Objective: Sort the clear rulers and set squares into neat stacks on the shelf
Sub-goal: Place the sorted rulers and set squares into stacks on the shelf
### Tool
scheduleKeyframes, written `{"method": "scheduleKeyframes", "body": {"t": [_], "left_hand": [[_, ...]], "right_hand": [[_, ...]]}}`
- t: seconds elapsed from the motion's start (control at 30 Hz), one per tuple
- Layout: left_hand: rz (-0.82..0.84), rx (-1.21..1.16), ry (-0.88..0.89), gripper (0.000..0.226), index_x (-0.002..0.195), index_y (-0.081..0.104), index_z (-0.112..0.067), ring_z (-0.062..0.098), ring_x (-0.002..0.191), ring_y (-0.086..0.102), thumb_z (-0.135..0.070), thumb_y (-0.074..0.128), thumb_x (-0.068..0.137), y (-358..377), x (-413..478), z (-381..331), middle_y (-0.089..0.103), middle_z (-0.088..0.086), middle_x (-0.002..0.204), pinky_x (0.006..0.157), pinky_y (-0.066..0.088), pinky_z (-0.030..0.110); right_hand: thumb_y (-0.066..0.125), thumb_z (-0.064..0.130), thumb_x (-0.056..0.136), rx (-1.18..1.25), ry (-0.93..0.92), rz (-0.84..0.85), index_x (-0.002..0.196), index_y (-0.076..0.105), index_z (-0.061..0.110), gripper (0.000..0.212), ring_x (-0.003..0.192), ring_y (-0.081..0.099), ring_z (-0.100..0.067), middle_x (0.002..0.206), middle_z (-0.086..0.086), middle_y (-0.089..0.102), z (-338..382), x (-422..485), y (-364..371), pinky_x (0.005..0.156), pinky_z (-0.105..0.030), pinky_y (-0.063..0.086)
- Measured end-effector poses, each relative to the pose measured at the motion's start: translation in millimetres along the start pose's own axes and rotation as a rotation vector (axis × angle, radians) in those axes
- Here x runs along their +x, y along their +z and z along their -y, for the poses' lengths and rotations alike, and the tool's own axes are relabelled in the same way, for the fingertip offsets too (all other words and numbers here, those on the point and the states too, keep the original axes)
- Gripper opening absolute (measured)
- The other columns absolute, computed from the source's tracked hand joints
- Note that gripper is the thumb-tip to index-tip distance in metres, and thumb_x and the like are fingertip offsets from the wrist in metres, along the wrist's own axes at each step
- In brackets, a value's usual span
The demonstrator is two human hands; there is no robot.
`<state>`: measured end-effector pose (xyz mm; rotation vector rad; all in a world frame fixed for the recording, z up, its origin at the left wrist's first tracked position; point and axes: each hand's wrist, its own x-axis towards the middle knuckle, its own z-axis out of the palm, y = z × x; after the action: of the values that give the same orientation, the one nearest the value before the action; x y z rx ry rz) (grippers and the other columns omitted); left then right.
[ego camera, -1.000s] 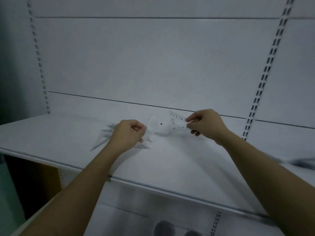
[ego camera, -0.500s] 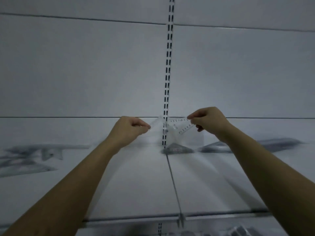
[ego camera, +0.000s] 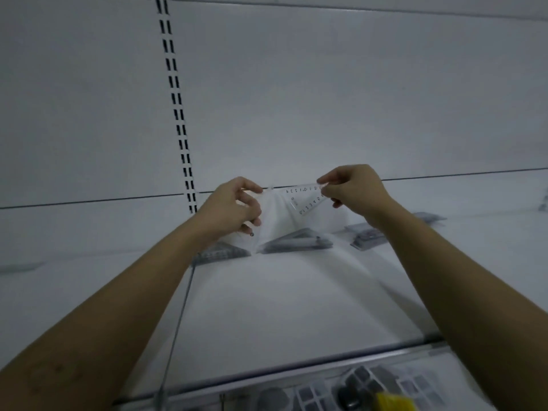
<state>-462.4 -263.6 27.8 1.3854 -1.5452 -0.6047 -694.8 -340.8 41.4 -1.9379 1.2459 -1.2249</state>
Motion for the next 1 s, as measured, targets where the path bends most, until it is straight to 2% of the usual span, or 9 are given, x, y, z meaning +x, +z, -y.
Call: {"method": "scheduleKeyframes", "body": {"t": [0.1, 0.23, 0.37, 0.5, 0.57, 0.73, 0.8, 0.9, 1.0], "left_hand": [[0.029, 0.158, 0.025, 0.027, 0.102, 0.062, -0.018, 0.014, 0.057, 0.067, -0.004, 0.072, 0.080, 20.9, 14.9, -1.9, 0.071, 0.003, 0.079, 0.049, 0.049, 0.024], [0.096, 0.266, 0.008, 0.016, 0.083, 0.071, -0.020, 0.002, 0.054, 0.063, -0.008, 0.078, 0.076, 50.7, 38.5, 4.3, 0.073, 0.003, 0.076, 0.049, 0.047, 0.017], [0.119, 0.338, 0.021, 0.015, 0.080, 0.073, -0.027, -0.004, 0.063, 0.062, -0.015, 0.079, 0.075, 74.7, 57.6, 16.8, 0.070, -0.011, 0.079, 0.048, 0.041, 0.008], [0.102, 0.412, 0.069, 0.013, 0.084, 0.075, -0.026, -0.011, 0.070, 0.060, -0.017, 0.079, 0.075, 91.3, 68.7, 26.2, 0.068, -0.017, 0.079, 0.059, 0.038, -0.001], [0.080, 0.481, 0.111, 0.012, 0.087, 0.075, -0.026, -0.003, 0.080, 0.062, -0.021, 0.078, 0.077, 96.2, 71.2, 30.8, 0.069, -0.012, 0.086, 0.068, 0.039, 0.001], [0.082, 0.574, 0.205, 0.012, 0.095, 0.075, -0.025, 0.007, 0.086, 0.062, -0.024, 0.071, 0.084, 101.8, 65.0, 37.8, 0.070, -0.009, 0.096, 0.084, 0.049, 0.023], [0.010, 0.537, 0.199, 0.012, 0.094, 0.074, -0.027, 0.007, 0.081, 0.062, -0.021, 0.070, 0.084, 98.0, 64.6, 31.5, 0.069, -0.008, 0.091, 0.080, 0.050, 0.021], [-0.054, 0.424, 0.136, 0.017, 0.092, 0.071, -0.032, 0.005, 0.064, 0.057, -0.018, 0.067, 0.083, 89.3, 62.6, 16.1, 0.065, -0.007, 0.078, 0.059, 0.043, 0.007], [-0.046, 0.325, 0.074, 0.018, 0.090, 0.070, -0.029, 0.002, 0.052, 0.051, -0.014, 0.063, 0.084, 80.8, 55.4, 9.4, 0.061, -0.005, 0.068, 0.051, 0.040, 0.013]], "right_hand": [[0.072, 0.010, 0.079, -0.006, -0.061, -0.133, 0.086, 0.073, 0.021, 0.013, 0.065, 0.062, -0.009, 0.078, 0.001, 0.070, -13.0, 12.2, -9.3, 0.061, -0.021, 0.054], [0.073, 0.015, 0.079, 0.005, -0.121, -0.268, 0.087, 0.073, 0.019, 0.009, 0.067, 0.059, 0.002, 0.075, 0.010, 0.067, -26.0, 24.5, -16.8, 0.055, -0.003, 0.041], [0.075, 0.020, 0.078, 0.035, -0.179, -0.261, 0.084, 0.073, 0.023, 0.007, 0.070, 0.064, -0.002, 0.076, 0.012, 0.069, -38.6, 23.4, -18.3, 0.064, -0.013, 0.049], [0.075, 0.020, 0.078, 0.099, -0.207, -0.294, 0.084, 0.074, 0.023, 0.006, 0.066, 0.063, 0.001, 0.072, 0.012, 0.069, -43.6, 18.7, -24.1, 0.065, -0.012, 0.050], [0.073, 0.020, 0.080, 0.099, -0.230, -0.323, 0.085, 0.074, 0.022, 0.005, 0.066, 0.062, 0.000, 0.071, 0.012, 0.068, -44.7, 16.5, -25.0, 0.064, -0.011, 0.049], [0.071, 0.019, 0.081, 0.075, -0.278, -0.321, 0.084, 0.073, 0.022, 0.004, 0.063, 0.058, 0.003, 0.070, 0.013, 0.066, -44.1, 11.0, -18.6, 0.063, -0.009, 0.046], [0.071, 0.018, 0.081, 0.062, -0.293, -0.315, 0.085, 0.073, 0.022, 0.005, 0.062, 0.057, 0.002, 0.071, 0.013, 0.066, -43.1, 8.4, -16.4, 0.062, -0.008, 0.044], [0.070, 0.018, 0.082, 0.101, -0.287, -0.347, 0.086, 0.073, 0.019, 0.005, 0.063, 0.057, 0.001, 0.071, 0.012, 0.066, -41.1, 6.3, -18.9, 0.061, -0.008, 0.045], [0.070, 0.018, 0.081, 0.130, -0.267, -0.373, 0.086, 0.074, 0.018, 0.006, 0.063, 0.057, 0.001, 0.072, 0.010, 0.067, -39.8, 6.0, -22.8, 0.063, -0.011, 0.047]]}}
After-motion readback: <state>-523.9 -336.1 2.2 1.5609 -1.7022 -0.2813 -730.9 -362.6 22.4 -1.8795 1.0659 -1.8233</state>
